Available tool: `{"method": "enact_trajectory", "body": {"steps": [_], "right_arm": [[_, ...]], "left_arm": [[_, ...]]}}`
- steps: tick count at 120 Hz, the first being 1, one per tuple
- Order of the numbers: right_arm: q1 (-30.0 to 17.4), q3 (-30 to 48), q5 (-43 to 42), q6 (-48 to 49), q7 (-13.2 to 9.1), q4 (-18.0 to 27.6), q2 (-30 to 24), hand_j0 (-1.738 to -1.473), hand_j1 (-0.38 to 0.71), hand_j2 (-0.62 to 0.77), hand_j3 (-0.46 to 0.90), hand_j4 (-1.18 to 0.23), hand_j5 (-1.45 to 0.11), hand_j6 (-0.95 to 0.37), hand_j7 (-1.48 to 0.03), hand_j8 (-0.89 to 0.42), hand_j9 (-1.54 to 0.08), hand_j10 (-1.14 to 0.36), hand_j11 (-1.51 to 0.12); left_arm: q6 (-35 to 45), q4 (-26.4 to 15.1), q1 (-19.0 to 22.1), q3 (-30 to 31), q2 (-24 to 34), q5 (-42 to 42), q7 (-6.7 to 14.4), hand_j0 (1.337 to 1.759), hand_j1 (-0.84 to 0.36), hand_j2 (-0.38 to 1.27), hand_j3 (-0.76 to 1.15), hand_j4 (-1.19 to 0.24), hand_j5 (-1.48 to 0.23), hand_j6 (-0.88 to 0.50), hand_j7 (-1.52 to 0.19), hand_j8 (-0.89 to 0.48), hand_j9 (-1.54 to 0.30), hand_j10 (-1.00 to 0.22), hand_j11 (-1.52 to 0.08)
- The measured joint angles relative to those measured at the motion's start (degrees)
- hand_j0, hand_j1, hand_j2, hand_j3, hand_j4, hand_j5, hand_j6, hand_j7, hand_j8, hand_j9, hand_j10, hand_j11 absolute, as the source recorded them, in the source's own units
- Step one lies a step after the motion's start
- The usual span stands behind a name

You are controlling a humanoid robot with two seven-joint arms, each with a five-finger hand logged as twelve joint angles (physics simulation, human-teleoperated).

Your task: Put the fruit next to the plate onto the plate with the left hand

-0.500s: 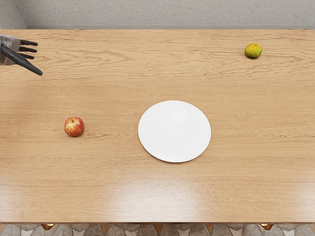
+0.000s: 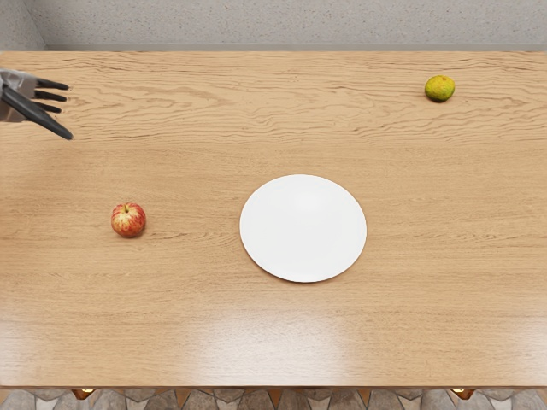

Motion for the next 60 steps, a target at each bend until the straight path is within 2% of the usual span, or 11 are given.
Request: {"method": "enact_trajectory", "body": {"steps": [10, 18, 25, 31, 47, 60], "right_arm": [[0.0, 0.0, 0.0, 0.0, 0.0, 0.0, 0.0, -1.658, -0.32, 0.0, 0.0, -0.02, -0.03, -0.02, -0.03, -0.02, -0.03, -0.02, -0.03], [0.0, 0.0, 0.0, 0.0, 0.0, 0.0, 0.0, -1.658, -0.32, 0.0, 0.0, -0.02, -0.03, -0.02, -0.03, -0.02, -0.03, -0.02, -0.03], [0.0, 0.0, 0.0, 0.0, 0.0, 0.0, 0.0, -1.658, -0.32, 0.0, 0.0, -0.02, -0.03, -0.02, -0.03, -0.02, -0.03, -0.02, -0.03], [0.0, 0.0, 0.0, 0.0, 0.0, 0.0, 0.0, -1.658, -0.32, 0.0, 0.0, -0.02, -0.03, -0.02, -0.03, -0.02, -0.03, -0.02, -0.03], [0.0, 0.0, 0.0, 0.0, 0.0, 0.0, 0.0, -1.658, -0.32, 0.0, 0.0, -0.02, -0.03, -0.02, -0.03, -0.02, -0.03, -0.02, -0.03], [0.0, 0.0, 0.0, 0.0, 0.0, 0.0, 0.0, -1.658, -0.32, 0.0, 0.0, -0.02, -0.03, -0.02, -0.03, -0.02, -0.03, -0.02, -0.03]], "left_arm": [[0.0, -12.8, -0.6, 0.6, 6.8, 0.3, -0.1, 1.658, 0.35, 0.0, 0.0, 0.0, 0.0, 0.0, 0.0, 0.0, 0.0, 0.0, 0.0], [0.6, -23.6, -5.7, 4.2, 7.4, 1.1, -0.7, 1.658, 0.35, 0.0, 0.0, 0.0, 0.0, 0.0, 0.0, 0.0, 0.0, 0.0, 0.0], [8.2, -32.8, -8.2, 8.4, 7.4, 3.1, -1.7, 1.658, 0.35, 0.0, 0.0, 0.0, 0.0, 0.0, 0.0, 0.0, 0.0, 0.0, 0.0], [17.1, -39.1, -9.9, 12.0, 7.1, 4.3, -2.3, 1.658, 0.35, 0.0, 0.0, 0.0, 0.0, 0.0, 0.0, 0.0, 0.0, 0.0, 0.0], [40.1, -49.9, -11.0, 18.6, 7.0, 9.1, -2.8, 1.658, 0.35, 0.0, 0.0, 0.0, 0.0, 0.0, 0.0, 0.0, 0.0, 0.0, 0.0], [50.3, -55.9, -10.8, 20.4, 6.7, 10.9, -2.6, 1.658, 0.35, 0.0, 0.0, 0.0, 0.0, 0.0, 0.0, 0.0, 0.0, 0.0, 0.0]]}}
